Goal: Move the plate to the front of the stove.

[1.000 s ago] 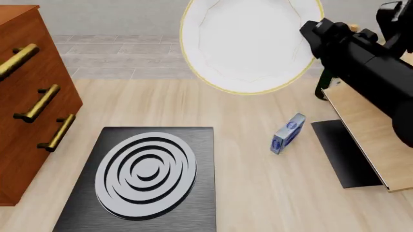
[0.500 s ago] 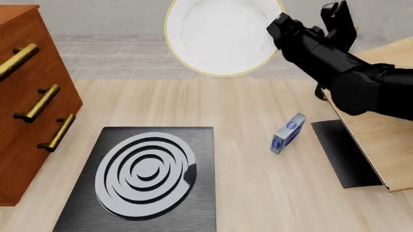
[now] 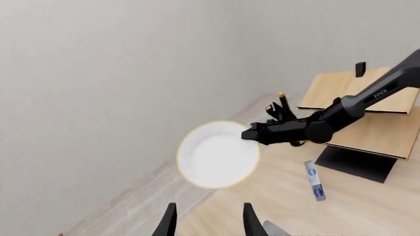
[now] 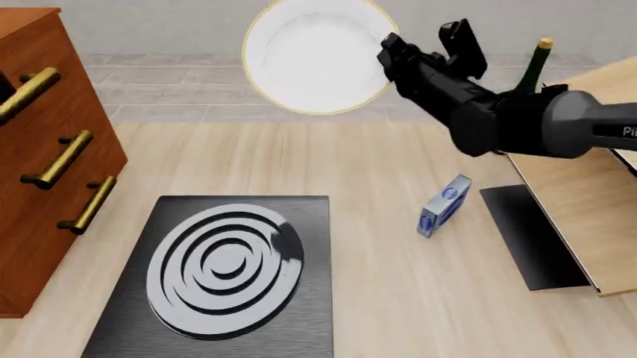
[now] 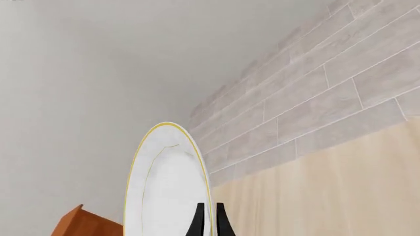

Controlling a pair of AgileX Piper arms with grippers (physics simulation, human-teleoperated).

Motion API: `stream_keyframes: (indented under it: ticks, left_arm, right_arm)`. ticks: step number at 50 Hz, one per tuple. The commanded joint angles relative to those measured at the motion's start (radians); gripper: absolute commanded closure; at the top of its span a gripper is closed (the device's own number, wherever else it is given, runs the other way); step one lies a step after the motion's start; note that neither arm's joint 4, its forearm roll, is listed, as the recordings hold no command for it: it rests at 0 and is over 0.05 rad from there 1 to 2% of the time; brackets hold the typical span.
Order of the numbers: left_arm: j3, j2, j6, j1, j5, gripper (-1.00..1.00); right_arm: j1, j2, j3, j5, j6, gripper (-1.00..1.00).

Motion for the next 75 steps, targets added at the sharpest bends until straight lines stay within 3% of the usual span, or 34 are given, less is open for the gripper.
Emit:
stream_keyframes:
  ticks: [1,13,35,75]
  left_arm:
    - [0.024,0.01,-0.01,0.023,-0.02,-1.0]
    - [0.061,0.028,-0.028,0.04,-0.057,-1.0]
    - [0.075,0.027,-0.037,0.06,-0.062,-1.0]
    - [0.084,0.008,-0.048,0.077,-0.049,-1.0]
  right_arm:
    - [0.004,0.135,-0.094,-0.033,0.044,1.0]
    - [-0.001,0.244,-0.149,-0.06,0.077,1.0]
    - [0.006,0.362,-0.234,-0.039,0.082,1.0]
    - [0.039,0.49,-0.24,-0.09,0.106,1.0]
